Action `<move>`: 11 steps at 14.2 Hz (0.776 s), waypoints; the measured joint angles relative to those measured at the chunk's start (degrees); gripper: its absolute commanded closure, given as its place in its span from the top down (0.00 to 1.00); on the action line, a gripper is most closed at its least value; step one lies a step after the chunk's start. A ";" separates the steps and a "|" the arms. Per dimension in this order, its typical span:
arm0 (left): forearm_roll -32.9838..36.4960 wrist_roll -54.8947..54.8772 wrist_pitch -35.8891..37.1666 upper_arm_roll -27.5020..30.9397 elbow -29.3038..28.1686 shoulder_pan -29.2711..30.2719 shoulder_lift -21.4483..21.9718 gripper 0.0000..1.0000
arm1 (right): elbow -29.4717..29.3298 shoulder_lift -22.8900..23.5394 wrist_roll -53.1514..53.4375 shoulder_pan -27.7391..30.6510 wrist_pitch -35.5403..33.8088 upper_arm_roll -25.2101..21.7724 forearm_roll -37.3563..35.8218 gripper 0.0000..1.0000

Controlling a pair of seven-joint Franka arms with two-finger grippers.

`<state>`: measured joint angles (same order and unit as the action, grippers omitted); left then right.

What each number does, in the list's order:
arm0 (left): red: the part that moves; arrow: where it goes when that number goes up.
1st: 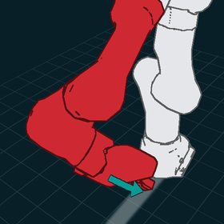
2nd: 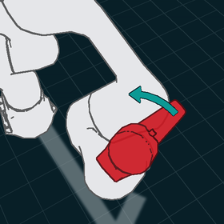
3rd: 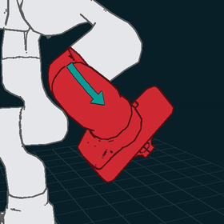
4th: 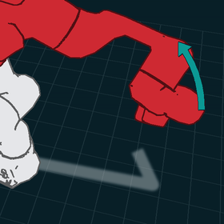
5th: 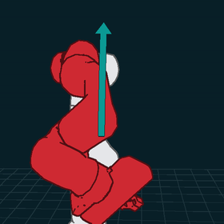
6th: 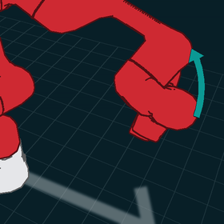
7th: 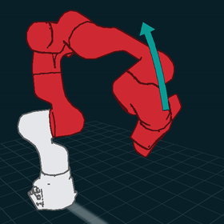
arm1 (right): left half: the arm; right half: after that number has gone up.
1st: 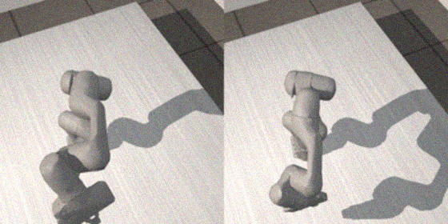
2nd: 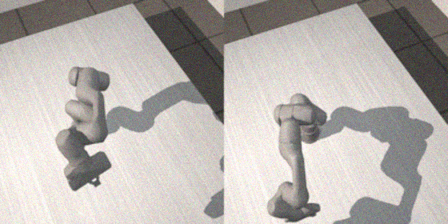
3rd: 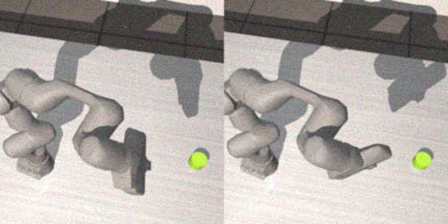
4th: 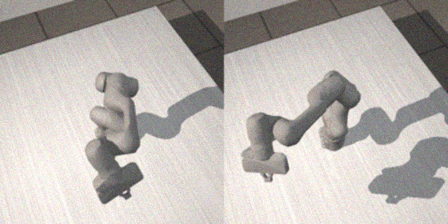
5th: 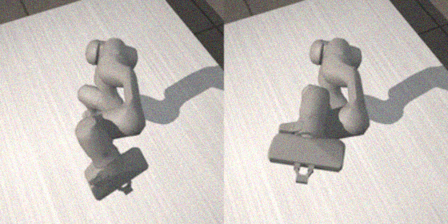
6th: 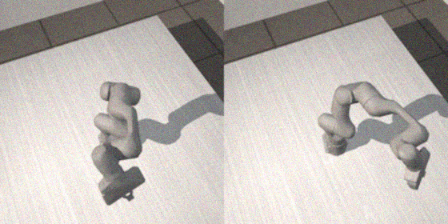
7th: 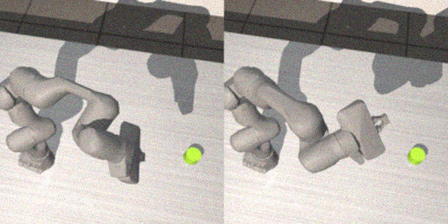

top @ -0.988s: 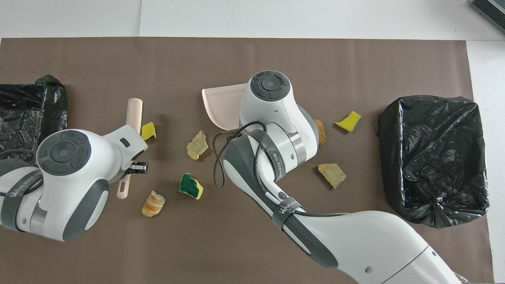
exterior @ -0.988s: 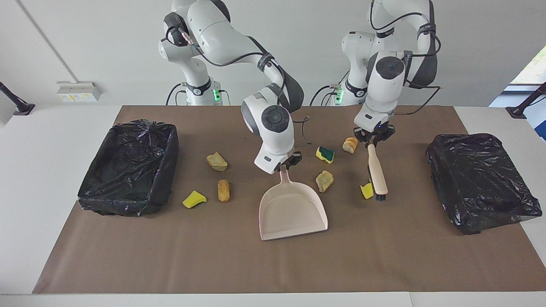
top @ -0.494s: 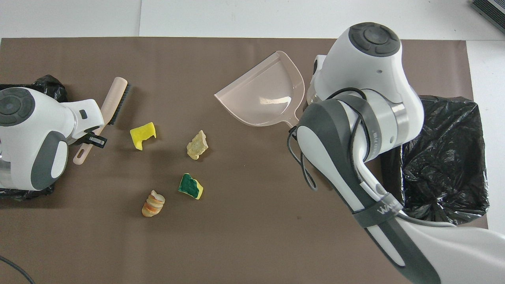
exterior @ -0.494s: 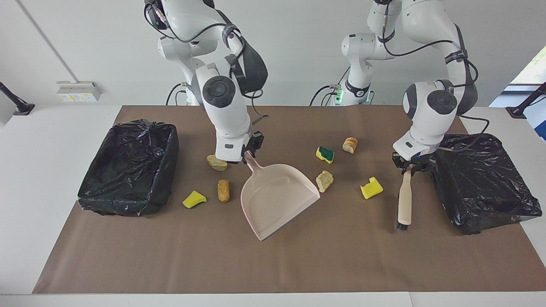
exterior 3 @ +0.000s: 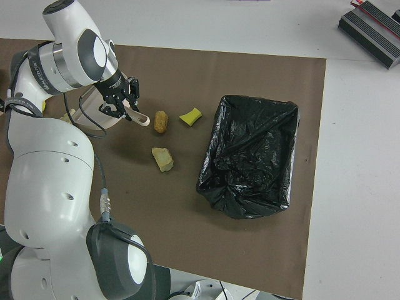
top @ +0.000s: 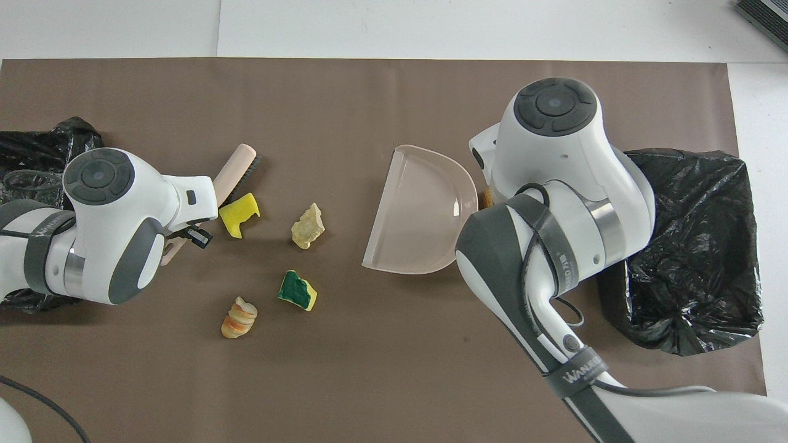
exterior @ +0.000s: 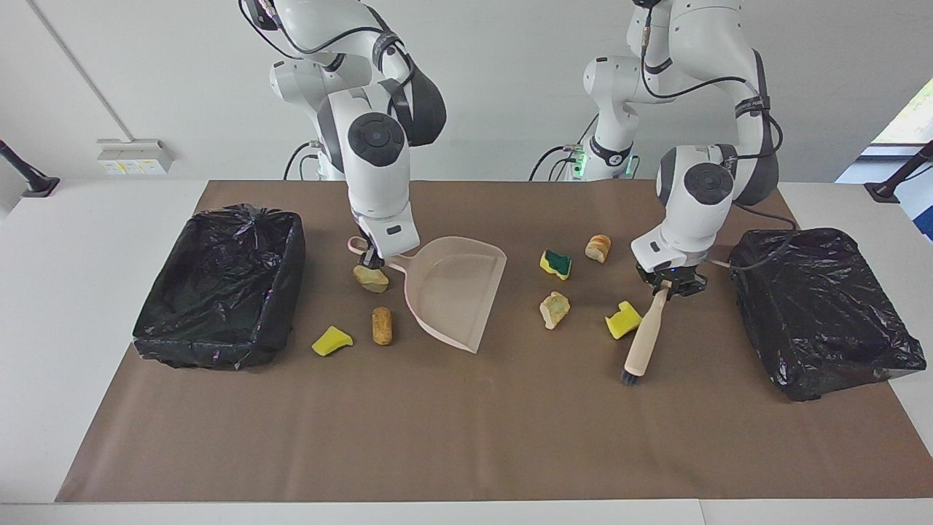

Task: Sweep and dump trash in bin
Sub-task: 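Set the dustpan near the scraps while the left gripper lowers the brush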

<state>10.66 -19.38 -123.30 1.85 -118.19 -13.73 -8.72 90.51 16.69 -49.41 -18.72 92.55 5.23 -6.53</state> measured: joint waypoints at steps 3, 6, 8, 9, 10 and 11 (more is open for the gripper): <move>0.03 -1.82 3.08 -0.10 -0.67 -4.09 0.71 0.00 | 2.92 -0.18 -0.08 -3.13 0.21 0.10 -1.05 0.00; 0.09 -4.12 5.03 -0.24 -6.29 -7.56 4.48 0.00 | 6.46 -0.48 0.72 -4.77 2.24 0.11 -1.13 0.00; 0.08 -5.16 6.59 -0.29 -10.14 -8.95 7.78 0.00 | 8.72 -0.70 1.18 -5.57 4.88 0.11 -1.19 0.00; 0.07 -5.35 8.25 -0.31 -11.14 -9.66 9.38 0.00 | 10.04 -0.90 1.25 -5.74 6.11 0.11 -1.21 0.00; -0.12 -5.44 10.32 -0.33 -11.56 -10.38 10.76 0.00 | 11.45 -1.15 1.25 -5.74 7.54 0.10 -1.22 0.00; -0.34 -5.46 13.00 -0.34 -11.76 -11.12 12.10 0.00 | 12.76 -1.43 1.31 -5.73 8.89 0.08 -1.24 0.00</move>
<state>10.32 -24.84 -110.31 1.51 -129.95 -24.84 3.38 103.27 15.26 -48.11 -24.45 101.44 5.31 -7.77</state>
